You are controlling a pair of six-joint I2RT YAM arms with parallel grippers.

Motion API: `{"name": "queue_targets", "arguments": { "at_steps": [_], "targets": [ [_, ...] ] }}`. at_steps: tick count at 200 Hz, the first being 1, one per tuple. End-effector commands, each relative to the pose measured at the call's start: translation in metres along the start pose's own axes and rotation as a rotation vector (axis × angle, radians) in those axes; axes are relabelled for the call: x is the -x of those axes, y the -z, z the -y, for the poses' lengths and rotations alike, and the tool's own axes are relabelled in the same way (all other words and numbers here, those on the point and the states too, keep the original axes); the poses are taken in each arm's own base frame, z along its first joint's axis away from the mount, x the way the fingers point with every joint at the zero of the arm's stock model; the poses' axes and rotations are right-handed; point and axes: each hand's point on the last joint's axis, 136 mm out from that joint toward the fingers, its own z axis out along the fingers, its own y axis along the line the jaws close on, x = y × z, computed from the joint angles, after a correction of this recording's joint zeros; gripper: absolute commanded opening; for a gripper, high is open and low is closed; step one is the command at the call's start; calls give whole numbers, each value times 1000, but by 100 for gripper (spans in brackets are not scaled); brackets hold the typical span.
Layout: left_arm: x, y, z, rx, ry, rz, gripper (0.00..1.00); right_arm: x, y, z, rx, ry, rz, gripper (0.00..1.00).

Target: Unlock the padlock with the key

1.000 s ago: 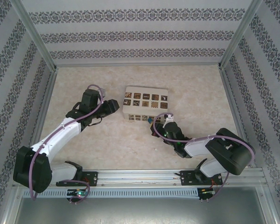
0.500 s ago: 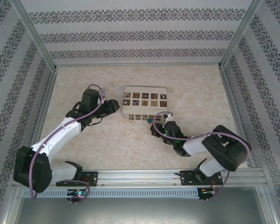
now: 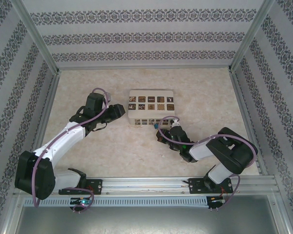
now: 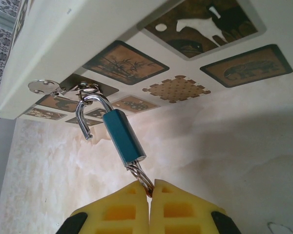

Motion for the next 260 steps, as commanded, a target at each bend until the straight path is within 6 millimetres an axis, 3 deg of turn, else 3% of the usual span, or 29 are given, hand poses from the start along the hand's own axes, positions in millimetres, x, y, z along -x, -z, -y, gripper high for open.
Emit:
{"name": "queue_targets", "arguments": {
  "at_steps": [1, 84, 151, 227, 243, 260],
  "targets": [
    [8, -1, 3, -24, -4, 18, 45, 0, -3, 8, -31, -23, -8, 0],
    [11, -2, 4, -25, -4, 20, 46, 0, -2, 7, -31, -19, -15, 2],
    [14, -2, 6, -30, -11, 24, 50, 8, 2, -3, -25, 3, -7, 17],
    [14, -1, -5, -10, -11, 28, 58, 26, 19, -11, -47, 41, 33, 54],
    [18, 1, -6, -11, -17, 39, 59, 31, 24, -12, -50, 62, 46, 66],
    [23, 2, -5, -15, -28, 51, 61, 36, 30, -15, -50, 81, 63, 85]
  ]
}}
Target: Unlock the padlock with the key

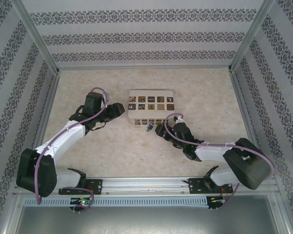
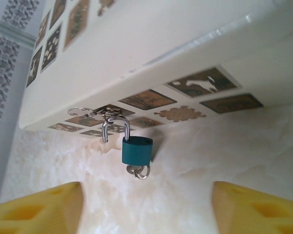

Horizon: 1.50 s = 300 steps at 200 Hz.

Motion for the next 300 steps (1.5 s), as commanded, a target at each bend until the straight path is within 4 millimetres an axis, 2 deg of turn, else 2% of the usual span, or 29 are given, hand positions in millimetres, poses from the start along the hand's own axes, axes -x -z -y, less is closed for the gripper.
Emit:
{"name": "queue_targets", "arguments": {
  "at_steps": [1, 5, 8, 15, 48, 85, 111, 164, 187, 190, 197, 234, 277, 290, 293, 300],
  "targets": [
    [15, 6, 8, -34, -47, 48, 61, 13, 6, -2, -20, 45, 37, 86],
    [17, 6, 9, -35, -52, 50, 62, 14, 7, -3, -18, 49, 40, 89],
    [18, 6, 9, -37, -54, 52, 62, 23, 7, -14, 4, 51, 60, 92],
    [21, 7, 10, -39, -61, 57, 63, 26, 9, -17, 8, 55, 69, 98],
    [31, 7, 12, -41, -95, 72, 66, 37, 17, -24, 18, 71, 98, 98],
    [42, -1, 20, -68, -149, 52, 69, 42, 26, -25, 15, 74, 116, 99],
    [44, -13, 27, -90, -193, -2, 69, 44, 32, -24, 12, 68, 124, 98],
    [35, -53, 21, -98, -185, -187, 69, 40, 38, -13, -16, 60, 105, 99],
    [35, -66, 22, -126, -175, -212, 68, 35, 36, -14, 3, 30, 78, 98],
    [36, -67, 22, -127, -175, -212, 68, 27, 35, -5, -12, 29, 58, 98],
    [36, -71, 20, -127, -173, -218, 68, 23, 34, -4, -11, 31, 43, 98],
    [35, -90, 13, -113, -164, -273, 68, 20, 31, 4, -21, 3, 45, 98],
    [33, -105, -4, -56, -161, -303, 68, 22, 19, -7, 8, 16, 28, 99],
    [30, -109, -8, -48, -153, -316, 68, 18, 15, -4, 4, 16, 11, 98],
    [30, -109, -8, -49, -152, -317, 68, 25, 13, -13, 23, 18, 21, 98],
    [28, -111, -8, -52, -150, -323, 67, 26, 9, -16, 28, 18, 20, 98]
  ]
}}
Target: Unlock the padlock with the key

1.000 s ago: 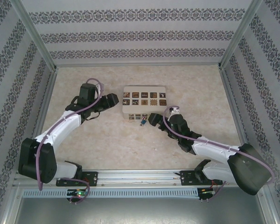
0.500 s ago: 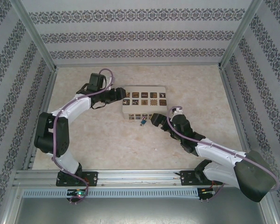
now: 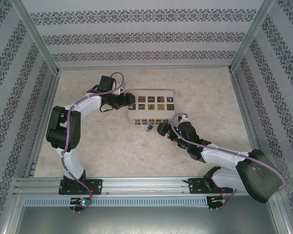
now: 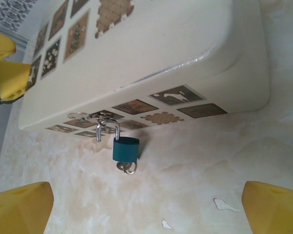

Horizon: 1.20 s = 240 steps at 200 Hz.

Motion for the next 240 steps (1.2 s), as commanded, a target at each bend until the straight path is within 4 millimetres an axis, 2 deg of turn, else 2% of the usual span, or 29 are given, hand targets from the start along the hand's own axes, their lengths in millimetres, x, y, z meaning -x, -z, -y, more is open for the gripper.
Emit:
{"name": "queue_targets", "arguments": {
  "at_steps": [1, 60, 106, 148, 240],
  "targets": [
    [-1, -2, -6, 14, -5, -30, 67, 17, -8, -25, 73, -7, 26, 98],
    [-19, -14, -23, 36, 55, -77, 61, 33, -33, -30, 107, -50, 24, 98],
    [-37, -13, -32, 48, 84, -103, 59, 48, -45, -33, 129, -54, 17, 98],
    [-51, -10, -29, 32, 105, -113, 59, 59, -53, -37, 147, -39, 9, 98],
    [-65, -10, -21, 11, 111, -119, 58, 79, -74, -55, 209, 43, -11, 98]
  ]
}}
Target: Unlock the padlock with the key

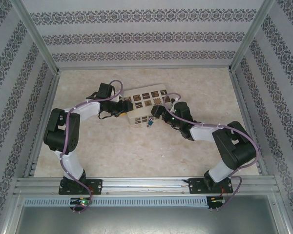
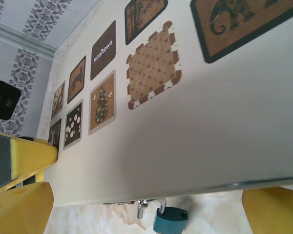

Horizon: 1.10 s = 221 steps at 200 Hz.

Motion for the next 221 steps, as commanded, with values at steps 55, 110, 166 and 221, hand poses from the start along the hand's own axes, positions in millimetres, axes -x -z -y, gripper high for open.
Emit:
{"name": "queue_targets", "arguments": {
  "at_steps": [55, 110, 166, 221],
  "targets": [
    [-18, -2, -3, 31, 24, -43, 58, 14, -9, -20, 80, 75, 7, 99],
    [5, 24, 14, 31, -15, 57, 59, 13, 13, -11, 38, 88, 40, 98],
    [31, 69, 25, 101, -94, 215, 63, 10, 46, -2, -4, 85, 90, 98],
    [46, 113, 50, 141, -279, 352, 65, 12, 75, -2, -22, 105, 152, 98]
  ]
}}
